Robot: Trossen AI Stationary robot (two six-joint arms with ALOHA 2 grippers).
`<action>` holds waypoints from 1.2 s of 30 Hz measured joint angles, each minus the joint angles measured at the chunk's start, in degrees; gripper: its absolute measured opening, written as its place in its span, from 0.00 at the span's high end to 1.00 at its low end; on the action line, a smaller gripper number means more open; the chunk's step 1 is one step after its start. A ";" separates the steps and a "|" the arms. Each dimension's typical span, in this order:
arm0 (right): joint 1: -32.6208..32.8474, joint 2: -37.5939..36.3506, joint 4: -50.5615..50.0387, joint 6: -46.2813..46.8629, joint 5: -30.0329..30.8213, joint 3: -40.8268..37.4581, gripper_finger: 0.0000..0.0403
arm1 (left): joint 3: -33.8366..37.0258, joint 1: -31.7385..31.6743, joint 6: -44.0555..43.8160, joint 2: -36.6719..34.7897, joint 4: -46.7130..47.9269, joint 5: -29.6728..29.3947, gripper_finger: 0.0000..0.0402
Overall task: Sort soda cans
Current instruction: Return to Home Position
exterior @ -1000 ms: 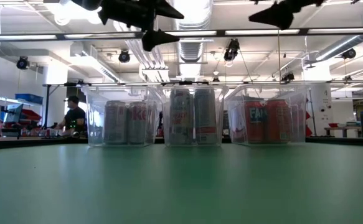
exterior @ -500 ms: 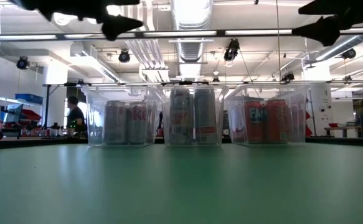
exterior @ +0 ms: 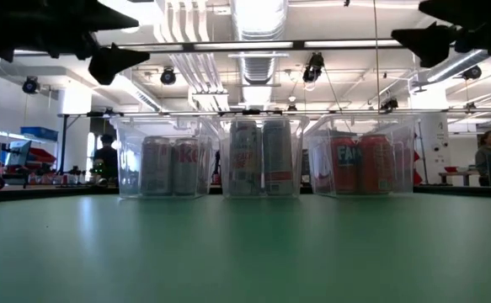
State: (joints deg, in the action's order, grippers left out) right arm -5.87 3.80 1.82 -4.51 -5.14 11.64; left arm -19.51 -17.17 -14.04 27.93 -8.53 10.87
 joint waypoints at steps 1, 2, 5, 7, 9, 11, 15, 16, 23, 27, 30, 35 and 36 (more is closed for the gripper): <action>-0.02 0.06 3.18 0.30 0.01 -1.30 0.07 | 0.98 0.75 -0.12 -0.63 -0.90 -0.48 0.16; -0.02 0.15 5.46 0.45 0.14 -2.28 0.07 | 2.02 1.47 -0.09 -1.18 -2.25 -0.78 0.16; 0.00 0.21 7.89 0.01 0.17 -3.85 0.07 | 5.42 3.84 0.37 -2.12 -8.14 -2.90 0.16; 0.00 0.27 8.04 -0.25 0.17 -4.12 0.07 | 7.92 5.47 0.62 -2.54 -12.29 -4.40 0.16; -0.01 0.34 8.08 -0.65 0.17 -4.23 0.07 | 10.49 6.95 0.88 -2.88 -15.61 -5.80 0.16; -0.01 0.36 7.99 -0.67 0.18 -4.51 0.07 | 12.75 7.95 0.93 -3.38 -16.64 -6.75 0.16; -0.01 0.34 7.89 -0.54 0.65 -5.59 0.07 | 15.80 9.38 0.07 -4.90 -18.58 -6.92 0.16; -0.02 0.43 7.89 0.08 0.65 -5.85 0.07 | 16.36 9.70 -0.03 -5.22 -19.34 -6.92 0.16; 0.78 0.47 8.13 2.25 2.48 -6.34 0.07 | 18.80 13.41 0.39 -5.77 -25.85 -11.27 0.16; 1.47 0.36 8.16 3.25 3.61 -7.56 0.07 | 18.86 15.44 3.07 -5.20 -24.09 -13.00 0.16; 2.45 0.53 9.55 4.97 3.79 -9.33 0.07 | 18.86 16.22 3.12 -4.89 -23.41 -12.95 0.16; 3.37 0.55 9.13 2.42 3.84 -10.32 0.07 | 18.89 16.37 5.06 -4.92 -23.25 -13.01 0.16; 3.20 0.28 8.72 1.90 4.20 -10.32 0.07 | 18.89 16.37 5.15 -4.92 -22.98 -13.08 0.16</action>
State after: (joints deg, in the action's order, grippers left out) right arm -2.67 4.08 10.54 -2.62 -0.94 1.32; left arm -0.62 -0.80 -8.89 23.00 -31.51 -2.21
